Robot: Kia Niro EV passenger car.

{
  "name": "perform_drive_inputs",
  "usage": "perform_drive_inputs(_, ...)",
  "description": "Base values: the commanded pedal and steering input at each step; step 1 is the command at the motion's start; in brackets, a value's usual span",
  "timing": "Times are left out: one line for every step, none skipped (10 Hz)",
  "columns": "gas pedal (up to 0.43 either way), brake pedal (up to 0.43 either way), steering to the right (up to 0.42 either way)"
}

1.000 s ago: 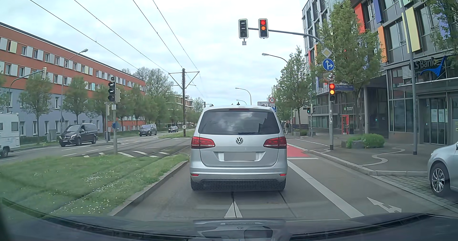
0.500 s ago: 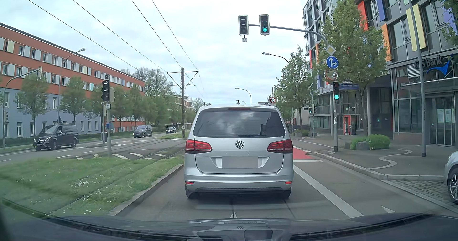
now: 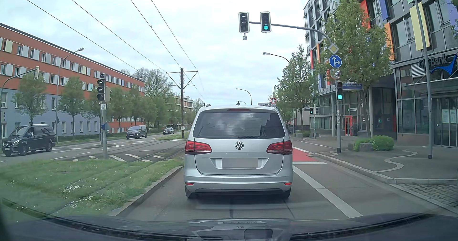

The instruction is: Follow the waypoints while adhering to traffic rules and regulations

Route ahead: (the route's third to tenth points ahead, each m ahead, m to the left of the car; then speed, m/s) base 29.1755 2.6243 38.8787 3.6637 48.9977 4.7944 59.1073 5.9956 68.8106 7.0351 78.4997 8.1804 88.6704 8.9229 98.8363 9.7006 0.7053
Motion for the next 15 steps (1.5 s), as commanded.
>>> perform_drive_inputs(0.000, 0.000, -0.002)
perform_drive_inputs(0.000, 0.000, -0.002)
perform_drive_inputs(0.008, 0.000, -0.002)
perform_drive_inputs(0.110, 0.000, -0.002)
perform_drive_inputs(0.209, 0.000, -0.003)
perform_drive_inputs(0.220, 0.000, -0.003)
perform_drive_inputs(0.220, 0.000, -0.003)
perform_drive_inputs(0.220, 0.000, -0.004)
perform_drive_inputs(0.220, 0.000, -0.004)
perform_drive_inputs(0.220, 0.000, -0.004)
perform_drive_inputs(0.228, 0.000, -0.004)
perform_drive_inputs(0.228, 0.000, -0.004)
perform_drive_inputs(0.240, 0.000, -0.004)
perform_drive_inputs(0.268, 0.000, -0.004)
perform_drive_inputs(0.280, 0.000, -0.004)
